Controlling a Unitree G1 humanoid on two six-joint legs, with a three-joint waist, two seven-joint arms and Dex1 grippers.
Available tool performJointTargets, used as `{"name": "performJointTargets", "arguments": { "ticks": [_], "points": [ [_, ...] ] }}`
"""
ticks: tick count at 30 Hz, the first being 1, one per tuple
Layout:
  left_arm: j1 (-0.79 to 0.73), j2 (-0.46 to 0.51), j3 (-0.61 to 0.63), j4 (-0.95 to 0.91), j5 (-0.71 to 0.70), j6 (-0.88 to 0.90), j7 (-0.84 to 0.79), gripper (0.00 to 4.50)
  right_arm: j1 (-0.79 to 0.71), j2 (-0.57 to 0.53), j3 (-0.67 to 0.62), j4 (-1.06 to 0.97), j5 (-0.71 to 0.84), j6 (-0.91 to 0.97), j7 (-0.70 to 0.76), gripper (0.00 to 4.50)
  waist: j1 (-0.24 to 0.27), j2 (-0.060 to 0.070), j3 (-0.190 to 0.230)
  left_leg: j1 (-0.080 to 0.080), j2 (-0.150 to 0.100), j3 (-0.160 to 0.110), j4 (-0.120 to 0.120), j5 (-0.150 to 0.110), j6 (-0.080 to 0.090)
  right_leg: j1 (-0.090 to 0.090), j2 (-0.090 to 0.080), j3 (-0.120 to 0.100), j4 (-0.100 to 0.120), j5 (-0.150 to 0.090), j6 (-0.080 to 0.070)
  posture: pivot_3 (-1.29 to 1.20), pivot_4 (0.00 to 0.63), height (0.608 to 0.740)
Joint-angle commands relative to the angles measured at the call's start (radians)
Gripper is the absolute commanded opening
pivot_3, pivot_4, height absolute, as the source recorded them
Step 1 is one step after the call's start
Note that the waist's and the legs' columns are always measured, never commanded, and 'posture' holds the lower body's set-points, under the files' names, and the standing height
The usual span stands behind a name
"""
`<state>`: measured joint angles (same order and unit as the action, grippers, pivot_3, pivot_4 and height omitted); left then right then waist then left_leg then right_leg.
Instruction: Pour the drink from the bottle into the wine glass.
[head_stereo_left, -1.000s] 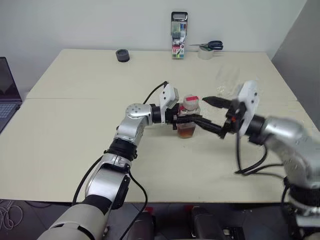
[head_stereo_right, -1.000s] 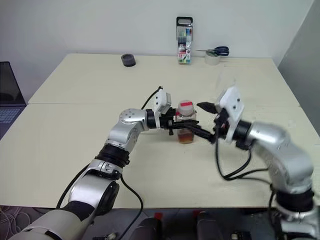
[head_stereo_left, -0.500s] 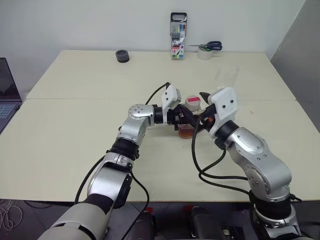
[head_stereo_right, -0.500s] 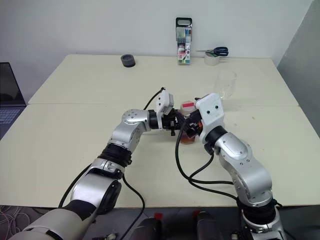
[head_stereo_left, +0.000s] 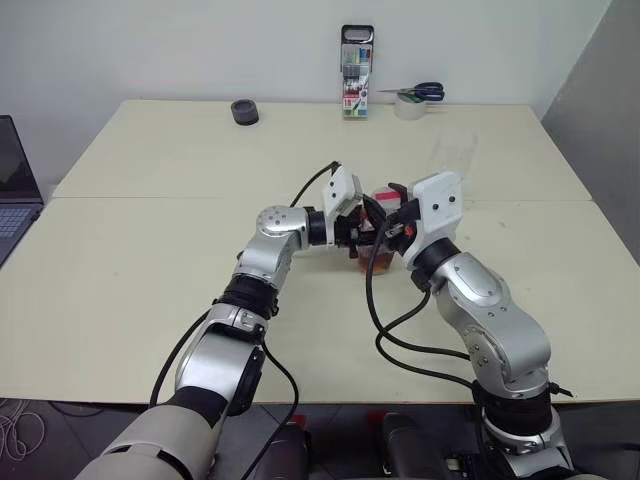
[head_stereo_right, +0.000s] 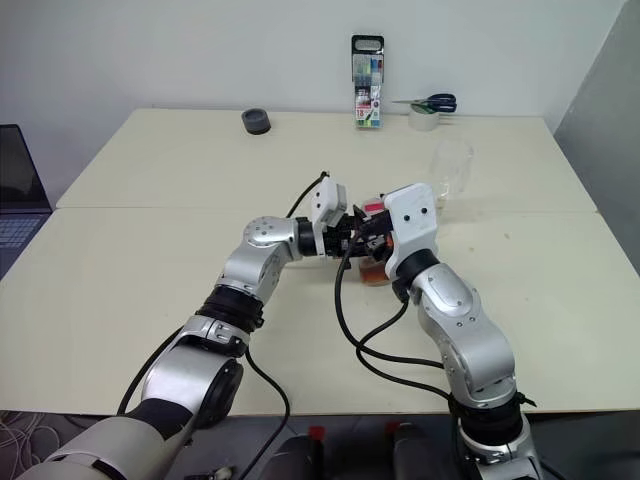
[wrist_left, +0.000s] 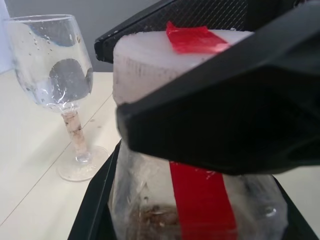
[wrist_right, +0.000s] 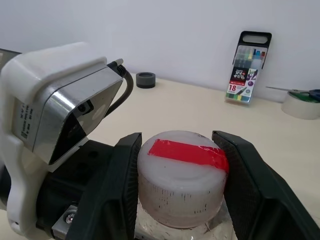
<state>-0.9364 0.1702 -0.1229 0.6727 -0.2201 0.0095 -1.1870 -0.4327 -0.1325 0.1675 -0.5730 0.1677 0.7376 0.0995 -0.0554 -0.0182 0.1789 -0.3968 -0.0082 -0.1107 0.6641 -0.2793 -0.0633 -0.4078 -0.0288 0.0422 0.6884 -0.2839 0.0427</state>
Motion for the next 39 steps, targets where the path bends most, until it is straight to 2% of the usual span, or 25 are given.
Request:
{"name": "performJointTargets", "arguments": {
  "ticks": [1, 3, 6, 7, 9, 11, 14, 18, 21, 25, 28, 33, 39],
  "points": [
    [-0.015, 0.004, 0.0, -0.036, 0.0, -0.008, -0.007, 1.74, 0.0, -0.028, -0.009, -0.037, 0.009, -0.039, 0.051, 1.92, 0.0, 0.0, 0.0, 0.0, 0.0, 0.0, 0.0, 0.0, 0.0, 0.0, 0.0, 0.0, 0.0, 0.0, 0.0, 0.0, 0.15, 0.74],
    [-0.015, 0.006, -0.001, -0.036, -0.001, -0.005, -0.014, 1.74, -0.001, -0.066, -0.004, -0.039, 0.061, -0.049, 0.144, 1.92, 0.0, 0.0, 0.0, 0.0, 0.0, 0.0, 0.0, 0.0, 0.0, 0.0, 0.0, 0.0, 0.0, 0.0, 0.0, 0.0, 0.15, 0.74],
    [-0.035, 0.02, -0.005, -0.024, -0.007, 0.001, -0.063, 1.74, -0.078, -0.301, -0.032, 0.082, 0.231, -0.077, 0.588, 1.92, 0.001, 0.0, 0.0, 0.0, -0.001, 0.0, 0.0, -0.002, 0.003, 0.001, 0.0, 0.0, -0.001, 0.0, 0.0, 0.0, 0.15, 0.74],
    [-0.04, 0.022, -0.007, -0.022, -0.008, 0.0, -0.077, 1.74, -0.105, -0.364, -0.035, 0.134, 0.256, -0.088, 0.686, 1.92, 0.001, 0.0, 0.001, 0.0, -0.001, 0.001, 0.001, -0.002, 0.003, 0.002, -0.001, 0.0, -0.002, 0.0, 0.0, 0.0, 0.15, 0.74],
    [-0.052, 0.027, -0.006, -0.015, -0.011, -0.002, -0.094, 1.74, -0.193, -0.428, -0.056, 0.262, 0.305, -0.072, 0.796, 1.92, -0.002, 0.0, 0.001, 0.002, 0.0, 0.001, 0.0, -0.002, 0.004, 0.004, 0.001, 0.0, -0.005, 0.0, 0.001, 0.0, 0.15, 0.74],
    [-0.062, 0.031, -0.001, -0.008, -0.013, -0.004, -0.097, 1.74, -0.271, -0.444, -0.073, 0.358, 0.336, -0.048, 0.839, 1.92, -0.005, 0.0, 0.001, 0.002, 0.001, 0.0, -0.001, -0.002, 0.004, 0.003, 0.002, 0.0, -0.005, 0.0, 0.001, 0.0, 0.15, 0.74],
    [-0.07, 0.031, 0.004, 0.001, -0.013, -0.006, -0.094, 1.71, -0.318, -0.448, -0.087, 0.414, 0.341, -0.052, 0.862, 1.92, -0.008, 0.0, 0.001, 0.002, 0.002, 0.0, -0.002, -0.002, 0.004, 0.002, 0.003, 0.0, -0.004, 0.0, 0.0, 0.0, 0.15, 0.74],
    [-0.065, 0.032, 0.005, -0.007, -0.017, -0.004, -0.089, 1.71, -0.29, -0.445, -0.122, 0.366, 0.344, -0.057, 0.819, 3.23, -0.005, 0.0, 0.001, 0.0, 0.001, 0.0, -0.002, -0.002, 0.003, 0.001, 0.001, 0.0, -0.004, 0.0, 0.0, 0.0, 0.15, 0.74],
    [-0.056, 0.033, 0.006, -0.017, -0.02, 0.0, -0.09, 1.71, -0.24, -0.46, -0.167, 0.249, 0.381, -0.003, 0.768, 4.24, -0.001, 0.0, 0.001, -0.001, 0.0, 0.0, -0.001, -0.002, 0.003, 0.001, -0.001, 0.0, -0.005, 0.0, 0.0, 0.0, 0.15, 0.74],
    [-0.053, 0.032, 0.009, -0.016, -0.021, -0.002, -0.09, 1.71, -0.168, -0.453, -0.211, 0.105, 0.426, 0.057, 0.686, 4.26, 0.005, 0.0, 0.001, -0.002, 0.0, -0.001, 0.0, -0.002, 0.003, 0.001, -0.001, -0.001, -0.005, 0.0, 0.001, 0.0, 0.15, 0.74],
    [-0.05, 0.028, 0.008, -0.017, -0.022, -0.001, -0.091, 1.71, -0.129, -0.412, -0.189, 0.065, 0.36, 0.025, 0.582, 4.26, 0.005, 0.0, 0.0, -0.002, 0.0, 0.0, 0.0, -0.002, 0.003, 0.001, -0.001, -0.001, -0.005, 0.0, 0.001, 0.0, 0.15, 0.74],
    [-0.047, 0.019, 0.004, -0.021, -0.022, 0.003, -0.096, 1.69, -0.131, -0.367, -0.158, 0.081, 0.297, -0.017, 0.503, 4.26, 0.0, 0.0, 0.0, -0.001, 0.0, 0.0, 0.0, -0.002, 0.003, 0.001, 0.0, 0.0, -0.004, 0.0, 0.001, 0.0, 0.15, 0.74],
    [-0.044, 0.016, 0.0, -0.031, -0.02, 0.006, -0.099, 1.69, -0.155, -0.339, -0.172, 0.126, 0.29, -0.033, 0.47, 4.26, -0.001, 0.0, 0.0, -0.001, 0.0, 0.0, 0.0, -0.001, 0.003, 0.001, 0.0, 0.0, -0.004, 0.0, 0.001, 0.0, 0.15, 0.74]
  ]
}}
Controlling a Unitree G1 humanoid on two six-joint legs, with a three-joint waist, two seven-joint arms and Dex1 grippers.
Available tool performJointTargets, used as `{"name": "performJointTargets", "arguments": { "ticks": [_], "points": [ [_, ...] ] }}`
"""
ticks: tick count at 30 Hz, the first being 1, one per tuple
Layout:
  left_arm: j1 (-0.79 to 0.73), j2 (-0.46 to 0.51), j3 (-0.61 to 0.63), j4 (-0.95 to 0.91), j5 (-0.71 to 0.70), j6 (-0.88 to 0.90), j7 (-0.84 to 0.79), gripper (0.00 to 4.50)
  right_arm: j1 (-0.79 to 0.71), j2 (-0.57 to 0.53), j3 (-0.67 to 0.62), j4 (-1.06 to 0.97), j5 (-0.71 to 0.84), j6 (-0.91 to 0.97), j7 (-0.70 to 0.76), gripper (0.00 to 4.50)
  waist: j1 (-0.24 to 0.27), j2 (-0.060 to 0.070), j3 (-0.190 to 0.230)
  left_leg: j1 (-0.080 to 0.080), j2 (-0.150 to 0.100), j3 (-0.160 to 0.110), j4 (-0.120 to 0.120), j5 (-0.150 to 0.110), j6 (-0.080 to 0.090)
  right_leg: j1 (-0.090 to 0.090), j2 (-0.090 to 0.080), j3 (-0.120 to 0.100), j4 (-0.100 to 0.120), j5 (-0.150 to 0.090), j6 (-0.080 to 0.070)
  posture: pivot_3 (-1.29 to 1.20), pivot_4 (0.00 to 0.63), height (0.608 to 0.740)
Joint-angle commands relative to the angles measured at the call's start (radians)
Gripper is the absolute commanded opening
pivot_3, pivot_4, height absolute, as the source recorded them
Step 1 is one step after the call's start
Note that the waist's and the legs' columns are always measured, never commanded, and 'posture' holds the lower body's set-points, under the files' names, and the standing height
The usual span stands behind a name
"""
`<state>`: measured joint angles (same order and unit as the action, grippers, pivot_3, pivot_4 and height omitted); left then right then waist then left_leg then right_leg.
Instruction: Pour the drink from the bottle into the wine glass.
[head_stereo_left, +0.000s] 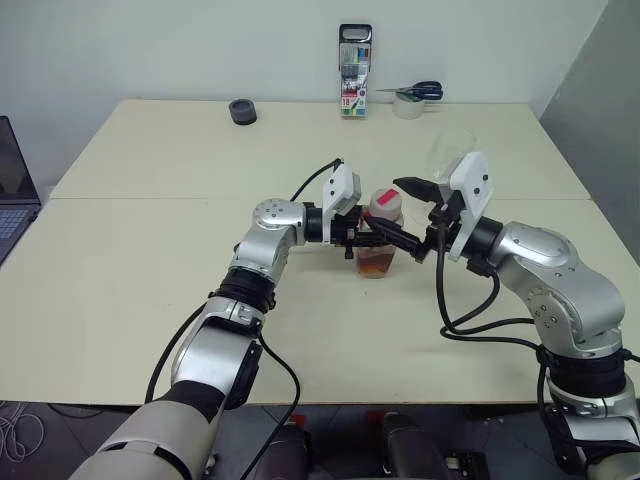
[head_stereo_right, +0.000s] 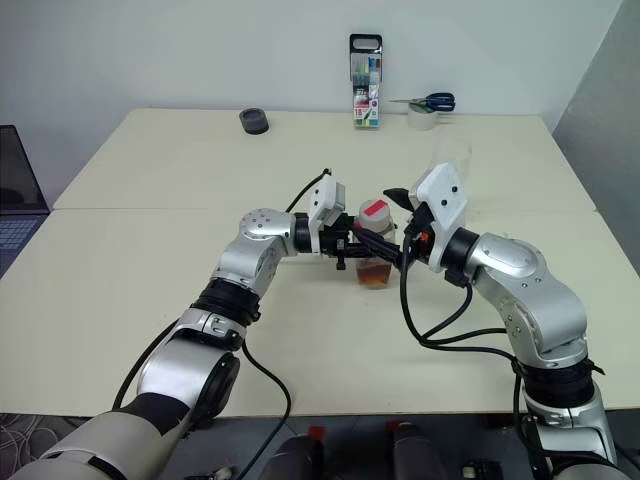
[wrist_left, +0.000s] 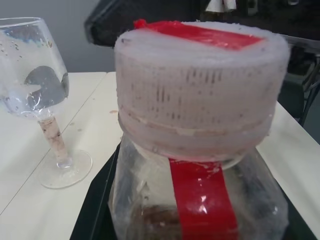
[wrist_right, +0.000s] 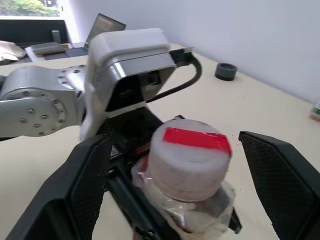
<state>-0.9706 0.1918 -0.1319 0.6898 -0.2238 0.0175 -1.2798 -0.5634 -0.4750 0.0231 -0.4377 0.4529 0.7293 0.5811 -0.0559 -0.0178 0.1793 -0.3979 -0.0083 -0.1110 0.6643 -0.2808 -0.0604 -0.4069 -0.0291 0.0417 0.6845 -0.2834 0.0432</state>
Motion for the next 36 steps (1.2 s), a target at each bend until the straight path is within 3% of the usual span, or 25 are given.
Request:
{"name": "performJointTargets", "arguments": {
  "ticks": [1, 22, 36],
  "points": [
    [-0.008, -0.005, 0.008, -0.049, -0.016, -0.002, -0.006, 1.69, -0.024, 0.004, -0.032, -0.007, 0.008, -0.025, -0.011, 4.26, 0.0, 0.0, 0.0, 0.0, 0.0, 0.0, 0.0, 0.0, 0.0, 0.0, 0.0, 0.0, 0.0, 0.0, 0.0, 0.0, 0.15, 0.74],
    [0.015, 0.008, 0.007, -0.079, -0.014, 0.015, -0.012, 1.69, 0.05, -0.077, -0.114, -0.055, 0.065, 0.009, -0.023, 4.26, 0.0, 0.0, 0.0, 0.0, 0.0, 0.0, 0.0, 0.0, 0.0, 0.0, 0.0, 0.0, 0.0, 0.0, 0.0, 0.0, 0.15, 0.74],
    [0.014, 0.011, 0.013, -0.071, -0.018, 0.015, -0.011, 1.69, 0.059, -0.13, -0.112, -0.192, 0.204, 0.111, -0.008, 4.26, 0.001, 0.0, 0.0, 0.0, 0.0, 0.0, 0.0, 0.0, 0.001, 0.0, 0.0, 0.0, 0.0, 0.0, 0.0, 0.0, 0.15, 0.74]
  ]
}}
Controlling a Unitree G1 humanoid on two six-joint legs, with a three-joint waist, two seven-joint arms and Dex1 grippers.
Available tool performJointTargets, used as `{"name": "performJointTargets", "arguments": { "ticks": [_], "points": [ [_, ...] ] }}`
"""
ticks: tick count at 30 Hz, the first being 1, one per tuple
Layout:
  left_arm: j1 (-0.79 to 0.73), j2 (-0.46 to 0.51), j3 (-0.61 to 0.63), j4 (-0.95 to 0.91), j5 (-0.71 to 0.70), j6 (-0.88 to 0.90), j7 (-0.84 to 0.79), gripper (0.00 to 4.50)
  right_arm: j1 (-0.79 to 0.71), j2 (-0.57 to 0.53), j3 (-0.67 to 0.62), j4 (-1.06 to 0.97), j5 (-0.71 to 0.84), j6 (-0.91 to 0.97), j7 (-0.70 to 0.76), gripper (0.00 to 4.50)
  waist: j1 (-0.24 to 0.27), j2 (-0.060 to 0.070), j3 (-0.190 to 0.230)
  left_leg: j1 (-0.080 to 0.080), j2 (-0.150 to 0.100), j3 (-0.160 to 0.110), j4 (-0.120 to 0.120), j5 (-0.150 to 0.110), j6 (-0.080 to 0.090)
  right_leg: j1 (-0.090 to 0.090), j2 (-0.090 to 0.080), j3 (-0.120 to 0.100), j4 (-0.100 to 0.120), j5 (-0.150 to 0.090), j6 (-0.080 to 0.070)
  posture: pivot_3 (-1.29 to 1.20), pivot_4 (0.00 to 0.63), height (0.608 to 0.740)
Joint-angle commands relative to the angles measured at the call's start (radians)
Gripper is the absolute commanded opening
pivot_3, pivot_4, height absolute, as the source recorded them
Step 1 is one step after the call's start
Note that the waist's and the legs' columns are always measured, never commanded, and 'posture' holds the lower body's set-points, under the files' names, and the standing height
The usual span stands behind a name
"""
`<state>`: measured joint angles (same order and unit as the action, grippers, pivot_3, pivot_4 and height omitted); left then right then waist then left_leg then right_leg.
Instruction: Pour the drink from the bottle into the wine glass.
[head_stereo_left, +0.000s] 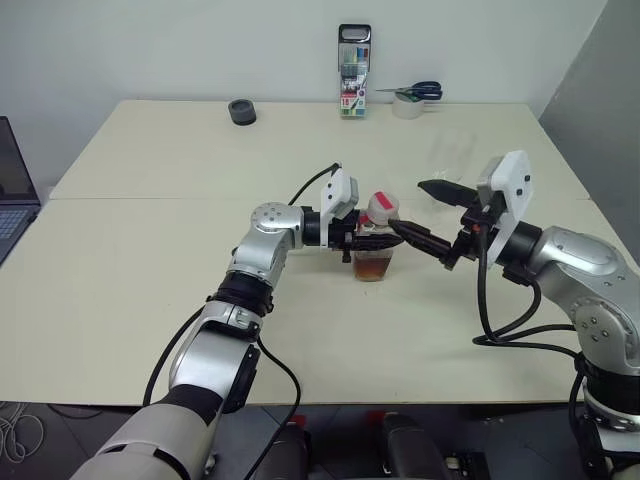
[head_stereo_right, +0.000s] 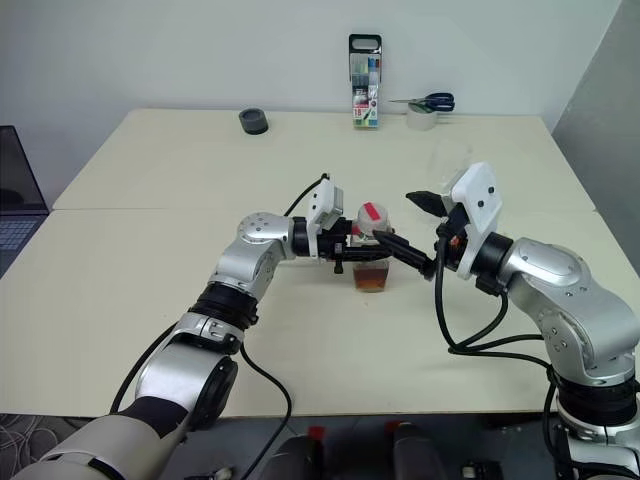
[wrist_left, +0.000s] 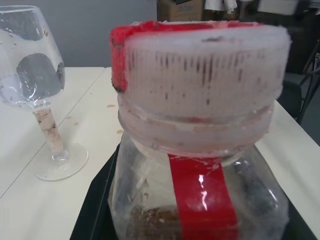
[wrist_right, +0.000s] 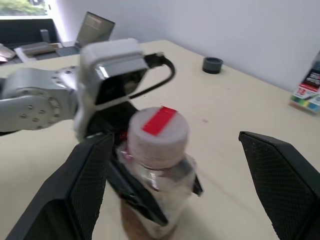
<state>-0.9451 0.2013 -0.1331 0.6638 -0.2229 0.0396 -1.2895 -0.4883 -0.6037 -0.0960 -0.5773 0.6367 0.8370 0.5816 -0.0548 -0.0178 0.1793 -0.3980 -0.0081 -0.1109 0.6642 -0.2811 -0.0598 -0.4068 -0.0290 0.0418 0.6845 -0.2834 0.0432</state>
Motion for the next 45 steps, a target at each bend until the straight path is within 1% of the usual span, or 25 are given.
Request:
{"name": "performJointTargets", "arguments": {
  "ticks": [1, 5, 9, 16, 20, 34, 45],
  "points": [
    [-0.013, 0.0, 0.015, -0.044, -0.019, -0.007, -0.001, 1.69, -0.023, 0.006, 0.022, -0.056, 0.013, -0.001, -0.018, 4.26, 0.0, 0.0, 0.0, 0.0, 0.0, 0.0, 0.0, 0.0, 0.0, 0.0, 0.0, 0.0, 0.0, 0.0, 0.0, 0.0, 0.15, 0.74],
    [-0.017, -0.003, 0.016, -0.04, -0.021, -0.005, -0.001, 1.69, -0.073, 0.052, 0.095, -0.016, -0.074, -0.049, -0.081, 4.26, -0.002, 0.0, 0.0, 0.0, 0.0, 0.0, 0.0, 0.0, 0.0, 0.0, 0.0, 0.0, 0.0, 0.0, 0.0, 0.0, 0.15, 0.74],
    [-0.018, -0.006, 0.015, -0.041, -0.021, -0.004, -0.002, 1.69, -0.088, 0.068, 0.143, 0.023, -0.148, -0.095, -0.096, 4.26, -0.002, 0.0, 0.0, 0.0, 0.0, 0.0, 0.0, 0.0, 0.0, 0.0, 0.0, 0.0, 0.0, 0.0, 0.0, 0.0, 0.15, 0.74],
    [-0.016, -0.006, 0.014, -0.045, -0.021, -0.002, -0.002, 1.69, -0.096, 0.093, 0.156, 0.064, -0.205, -0.129, -0.109, 4.26, -0.001, 0.0, 0.0, 0.0, 0.0, 0.0, 0.0, 0.0, 0.0, 0.0, 0.0, 0.0, 0.0, 0.0, 0.0, 0.0, 0.15, 0.74],
    [-0.011, -0.005, 0.012, -0.051, -0.021, 0.0, -0.004, 1.69, -0.094, 0.108, 0.132, 0.074, -0.202, -0.123, -0.12, 4.26, -0.002, 0.0, 0.0, 0.0, 0.0, 0.0, 0.0, 0.0, 0.0, 0.0, 0.0, 0.0, 0.0, 0.0, 0.0, 0.0, 0.15, 0.74],
    [-0.009, -0.001, 0.012, -0.055, -0.02, 0.0, -0.007, 1.69, -0.066, 0.083, 0.102, 0.065, -0.21, -0.098, -0.12, 4.26, -0.002, 0.0, 0.0, 0.0, 0.0, 0.0, 0.0, 0.0, 0.0, 0.0, 0.0, 0.0, 0.0, 0.0, 0.0, 0.0, 0.15, 0.74],
    [-0.005, 0.002, 0.012, -0.059, -0.019, 0.003, -0.008, 1.69, -0.052, 0.067, 0.073, 0.046, -0.185, -0.073, -0.116, 4.26, -0.002, 0.0, 0.0, 0.0, 0.0, 0.0, 0.0, 0.0, 0.0, 0.0, 0.0, 0.0, 0.0, 0.0, 0.0, 0.0, 0.15, 0.74]
  ]
}}
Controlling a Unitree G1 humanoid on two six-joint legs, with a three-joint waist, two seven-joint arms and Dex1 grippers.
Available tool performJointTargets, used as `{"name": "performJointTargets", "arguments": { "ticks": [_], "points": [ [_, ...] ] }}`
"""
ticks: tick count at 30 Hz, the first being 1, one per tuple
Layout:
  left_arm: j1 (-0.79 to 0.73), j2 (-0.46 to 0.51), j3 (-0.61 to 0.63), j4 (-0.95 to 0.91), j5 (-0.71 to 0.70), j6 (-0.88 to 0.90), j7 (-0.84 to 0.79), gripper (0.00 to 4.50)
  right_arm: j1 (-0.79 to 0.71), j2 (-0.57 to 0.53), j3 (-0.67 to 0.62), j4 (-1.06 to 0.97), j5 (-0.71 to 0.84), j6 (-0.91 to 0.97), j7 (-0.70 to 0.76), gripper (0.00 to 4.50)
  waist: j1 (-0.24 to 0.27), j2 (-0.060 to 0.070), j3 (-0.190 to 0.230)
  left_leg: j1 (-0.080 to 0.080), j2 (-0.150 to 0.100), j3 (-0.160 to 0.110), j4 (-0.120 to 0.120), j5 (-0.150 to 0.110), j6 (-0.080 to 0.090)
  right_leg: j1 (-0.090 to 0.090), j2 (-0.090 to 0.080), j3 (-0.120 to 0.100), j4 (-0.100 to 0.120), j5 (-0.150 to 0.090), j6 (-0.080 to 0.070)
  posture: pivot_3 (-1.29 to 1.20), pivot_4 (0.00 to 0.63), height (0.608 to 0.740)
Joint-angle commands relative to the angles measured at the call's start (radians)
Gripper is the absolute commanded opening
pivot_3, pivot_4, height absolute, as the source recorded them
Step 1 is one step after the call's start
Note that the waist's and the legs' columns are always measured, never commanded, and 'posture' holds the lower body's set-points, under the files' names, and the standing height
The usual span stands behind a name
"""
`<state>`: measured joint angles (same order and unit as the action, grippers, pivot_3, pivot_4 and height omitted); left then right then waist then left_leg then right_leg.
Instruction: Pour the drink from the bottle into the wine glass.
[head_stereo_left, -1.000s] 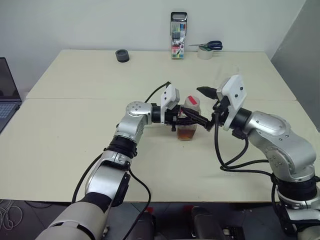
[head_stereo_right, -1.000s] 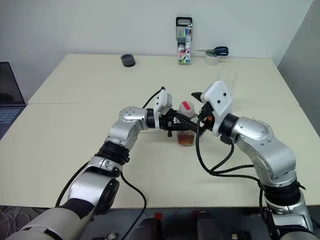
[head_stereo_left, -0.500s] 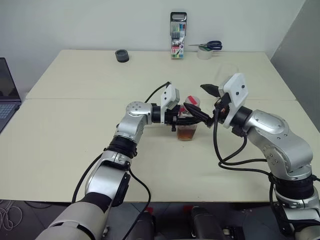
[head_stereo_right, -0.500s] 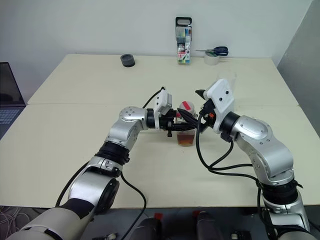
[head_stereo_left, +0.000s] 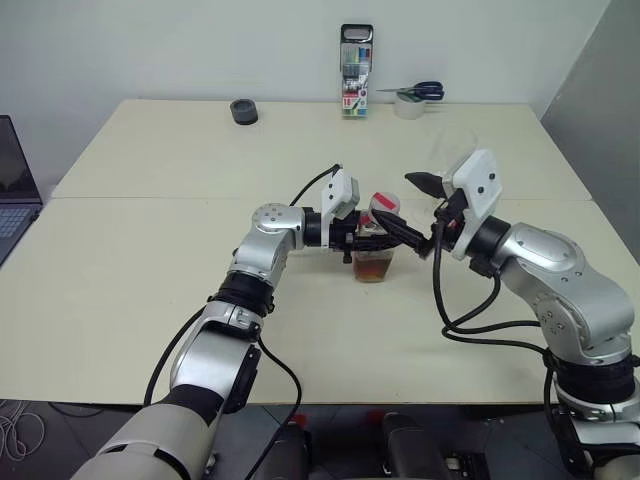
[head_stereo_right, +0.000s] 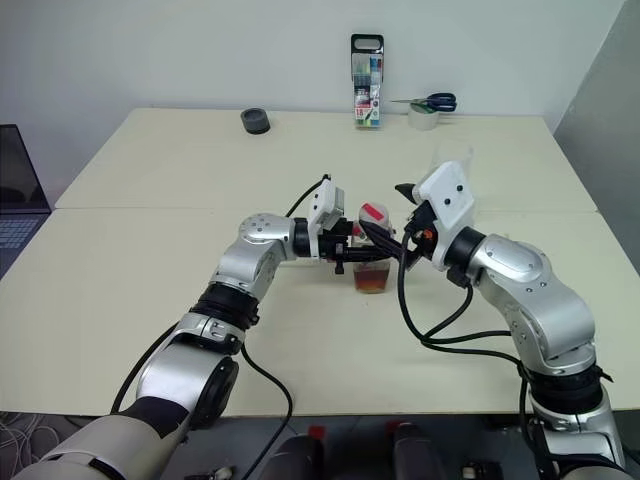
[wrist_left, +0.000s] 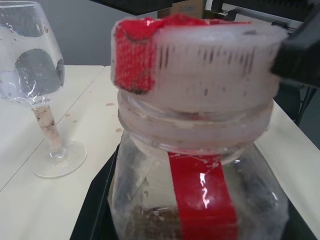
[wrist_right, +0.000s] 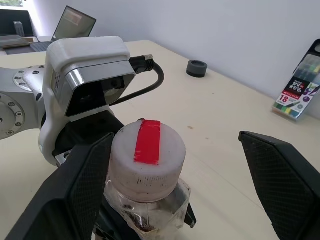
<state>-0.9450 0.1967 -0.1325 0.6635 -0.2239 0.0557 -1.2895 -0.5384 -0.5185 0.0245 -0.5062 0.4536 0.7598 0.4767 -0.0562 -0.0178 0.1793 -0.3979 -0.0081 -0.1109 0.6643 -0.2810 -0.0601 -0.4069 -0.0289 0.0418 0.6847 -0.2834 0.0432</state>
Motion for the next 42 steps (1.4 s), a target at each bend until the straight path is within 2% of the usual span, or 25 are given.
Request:
{"name": "performJointTargets", "arguments": {
  "ticks": [1, 42],
  "points": [
    [-0.005, 0.007, 0.011, -0.059, -0.017, -0.013, -0.008, 1.69, -0.002, -0.02, -0.051, -0.026, 0.001, 0.005, -0.01, 4.26, 0.0, 0.0, 0.0, 0.0, 0.0, 0.0, 0.0, 0.0, 0.0, 0.0, 0.0, 0.0, 0.0, 0.0, 0.0, 0.0, 0.15, 0.74],
    [-0.004, 0.008, 0.011, -0.056, -0.019, -0.015, -0.01, 1.69, 0.038, -0.074, -0.07, -0.058, 0.045, 0.012, 0.018, 4.26, 0.0, 0.0, 0.0, 0.0, 0.0, 0.0, 0.0, 0.0, 0.0, 0.0, 0.0, 0.0, 0.0, 0.0, 0.0, 0.0, 0.15, 0.74]
  ]
}}
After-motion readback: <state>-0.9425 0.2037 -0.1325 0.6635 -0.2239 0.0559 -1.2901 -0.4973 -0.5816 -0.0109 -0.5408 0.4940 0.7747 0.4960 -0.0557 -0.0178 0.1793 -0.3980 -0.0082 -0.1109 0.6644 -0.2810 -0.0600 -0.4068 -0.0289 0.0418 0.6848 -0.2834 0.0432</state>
